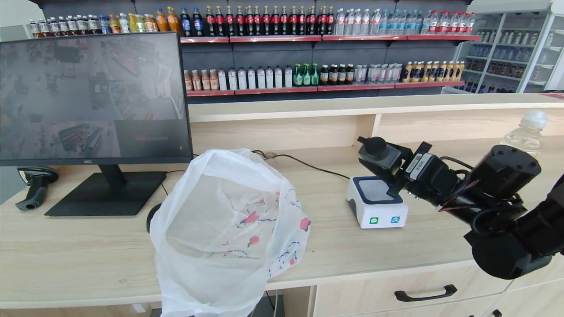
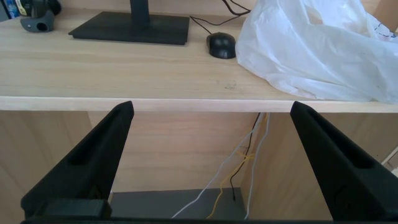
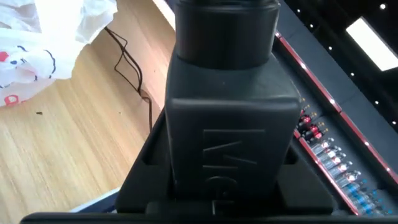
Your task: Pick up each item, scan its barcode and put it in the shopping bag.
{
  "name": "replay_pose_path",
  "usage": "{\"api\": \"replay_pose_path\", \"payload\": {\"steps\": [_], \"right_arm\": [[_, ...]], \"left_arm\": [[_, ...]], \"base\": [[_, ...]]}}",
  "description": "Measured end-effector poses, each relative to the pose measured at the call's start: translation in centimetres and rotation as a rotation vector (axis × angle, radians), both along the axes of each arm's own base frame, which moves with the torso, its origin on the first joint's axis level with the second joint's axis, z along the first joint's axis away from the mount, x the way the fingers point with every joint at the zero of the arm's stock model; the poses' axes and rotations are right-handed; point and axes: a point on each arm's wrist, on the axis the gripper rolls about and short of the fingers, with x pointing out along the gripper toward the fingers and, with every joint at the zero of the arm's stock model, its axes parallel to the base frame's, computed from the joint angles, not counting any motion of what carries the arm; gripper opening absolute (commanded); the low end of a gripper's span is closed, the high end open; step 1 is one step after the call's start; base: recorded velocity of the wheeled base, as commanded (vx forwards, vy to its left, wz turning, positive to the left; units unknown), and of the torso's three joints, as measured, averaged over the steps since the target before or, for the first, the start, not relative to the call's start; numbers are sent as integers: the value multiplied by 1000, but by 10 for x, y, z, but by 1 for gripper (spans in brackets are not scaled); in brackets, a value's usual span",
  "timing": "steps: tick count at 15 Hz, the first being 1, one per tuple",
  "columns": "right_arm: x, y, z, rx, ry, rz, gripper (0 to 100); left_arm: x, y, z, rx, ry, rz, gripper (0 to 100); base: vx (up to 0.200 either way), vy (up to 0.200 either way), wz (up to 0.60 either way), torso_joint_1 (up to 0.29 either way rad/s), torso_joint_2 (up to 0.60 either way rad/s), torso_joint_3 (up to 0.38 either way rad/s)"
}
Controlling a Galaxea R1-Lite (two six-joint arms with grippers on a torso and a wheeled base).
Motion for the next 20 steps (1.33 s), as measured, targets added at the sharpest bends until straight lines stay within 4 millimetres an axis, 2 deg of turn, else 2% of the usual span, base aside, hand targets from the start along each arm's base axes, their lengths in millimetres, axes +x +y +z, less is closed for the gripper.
{"api": "replay_pose_path", "payload": {"steps": [8, 14, 20], "right_arm": [[7, -4, -26, -75, 37, 75, 0], [10, -20, -32, -80, 60, 47, 0], [9, -21, -33, -69, 79, 44, 0]], "left_arm": [[0, 0, 0, 0, 0, 0, 100], [0, 0, 0, 0, 0, 0, 100], [0, 0, 0, 0, 0, 0, 100]], "base": [[0, 0, 0, 0, 0, 0], [0, 0, 0, 0, 0, 0], [0, 0, 0, 0, 0, 0]]}}
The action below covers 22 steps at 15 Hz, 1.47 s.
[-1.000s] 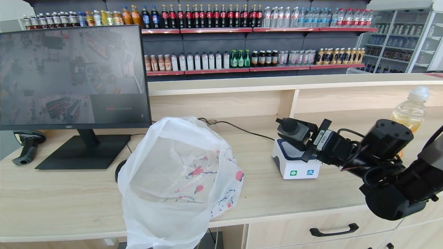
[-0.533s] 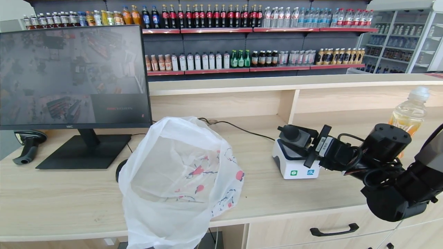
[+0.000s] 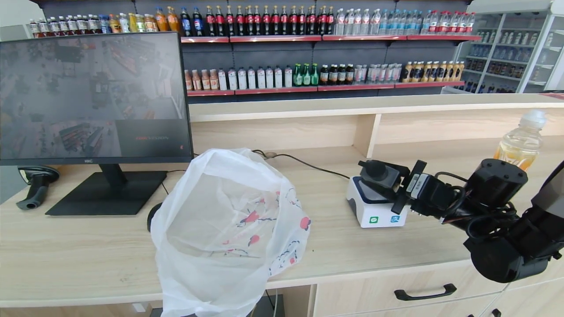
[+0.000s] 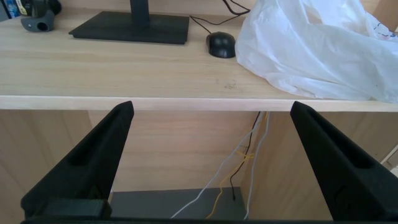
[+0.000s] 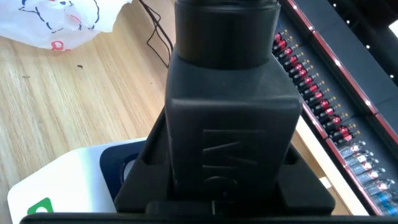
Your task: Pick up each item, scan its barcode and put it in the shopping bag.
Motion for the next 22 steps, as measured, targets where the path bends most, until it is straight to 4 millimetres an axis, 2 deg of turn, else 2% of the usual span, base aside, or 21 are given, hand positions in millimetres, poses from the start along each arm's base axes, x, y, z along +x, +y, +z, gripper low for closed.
{"api": "replay_pose_path", "payload": {"steps": [11, 16, 19, 22], "right_arm": [[-4, -1, 8, 64, 47, 2, 0], [-14, 5, 29, 199, 89, -79, 0], [-25, 18, 40, 305, 115, -156, 0], [-40, 30, 46, 483, 219, -221, 0]], "left_arm": [[0, 0, 0, 1, 0, 0, 100], [0, 0, 0, 2, 0, 0, 100], [0, 0, 0, 2, 0, 0, 100], [0, 0, 0, 2, 0, 0, 100]], "base": [[0, 0, 0, 0, 0, 0], [0, 0, 0, 0, 0, 0], [0, 0, 0, 0, 0, 0], [0, 0, 0, 0, 0, 0]]}}
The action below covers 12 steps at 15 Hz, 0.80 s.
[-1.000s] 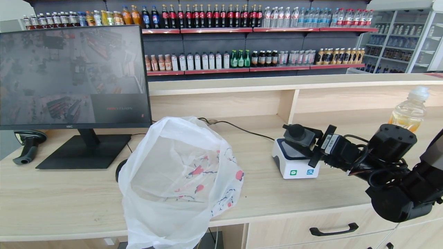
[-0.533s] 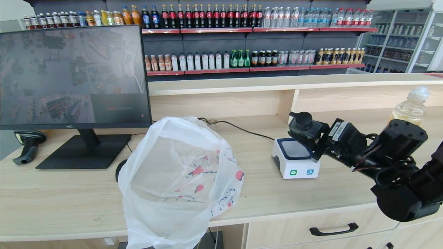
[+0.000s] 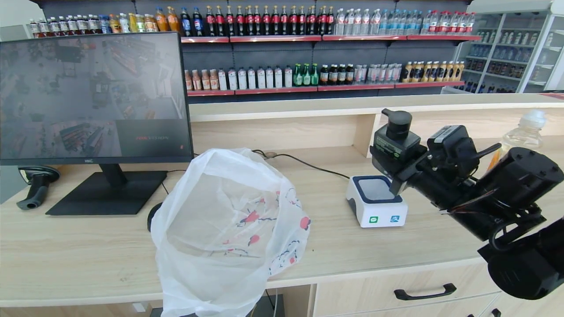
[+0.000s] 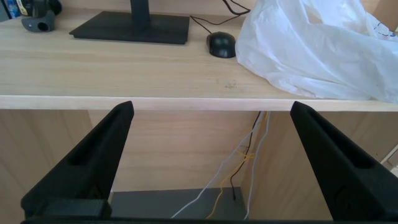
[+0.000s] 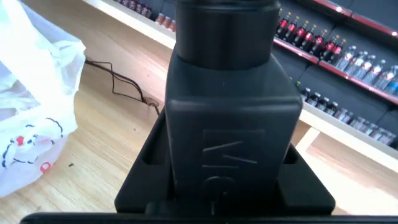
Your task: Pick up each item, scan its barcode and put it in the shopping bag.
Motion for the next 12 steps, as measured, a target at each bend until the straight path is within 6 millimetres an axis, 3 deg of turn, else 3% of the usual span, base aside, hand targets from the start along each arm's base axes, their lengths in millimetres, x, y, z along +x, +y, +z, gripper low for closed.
{"api": "replay_pose_path", "payload": {"steps": [5, 7, 10, 12], "right_arm": [[-34, -10, -11, 269, 201, -159, 0], [-43, -11, -10, 295, 214, -176, 0], [-49, -12, -7, 300, 207, -171, 0], [-49, -11, -7, 301, 206, -169, 0]], "left_arm": [[0, 0, 0, 0, 0, 0, 100], [0, 0, 0, 0, 0, 0, 100], [0, 0, 0, 0, 0, 0, 100], [0, 0, 0, 0, 0, 0, 100]], "base": [[0, 0, 0, 0, 0, 0], [0, 0, 0, 0, 0, 0], [-200, 0, 0, 10, 2, 4], [0, 0, 0, 0, 0, 0]]}}
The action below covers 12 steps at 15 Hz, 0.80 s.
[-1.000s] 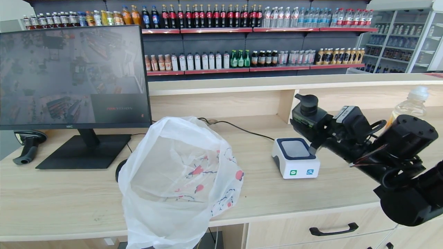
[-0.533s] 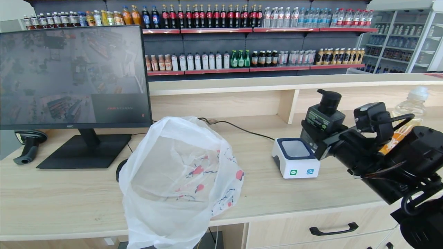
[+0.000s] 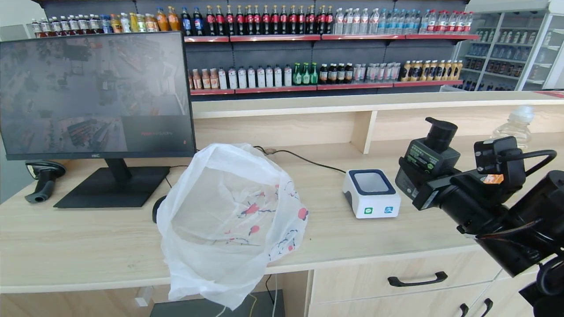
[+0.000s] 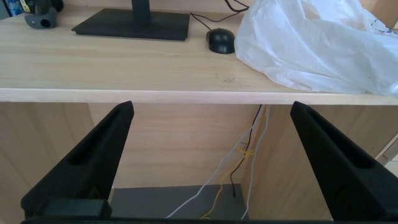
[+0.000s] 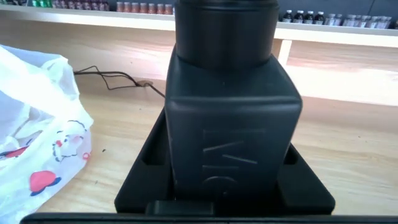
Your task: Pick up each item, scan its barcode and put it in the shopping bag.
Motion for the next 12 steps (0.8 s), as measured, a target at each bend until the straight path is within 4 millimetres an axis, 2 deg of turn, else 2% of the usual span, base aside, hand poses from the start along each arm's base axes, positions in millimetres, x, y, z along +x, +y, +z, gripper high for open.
{"api": "replay_pose_path", "payload": {"steps": [1, 10, 12], "right_arm": [[0, 0, 1, 2, -5, 0, 0], [-8, 2, -2, 10, 17, 23, 0], [-9, 3, -2, 8, 19, 27, 0]], "left_arm": [[0, 0, 0, 0, -1, 0, 100], [0, 0, 0, -1, 0, 0, 100], [0, 0, 0, 0, 0, 0, 100]], "base": [[0, 0, 0, 0, 0, 0], [0, 200, 0, 7, 6, 4], [0, 0, 0, 0, 0, 0]]}}
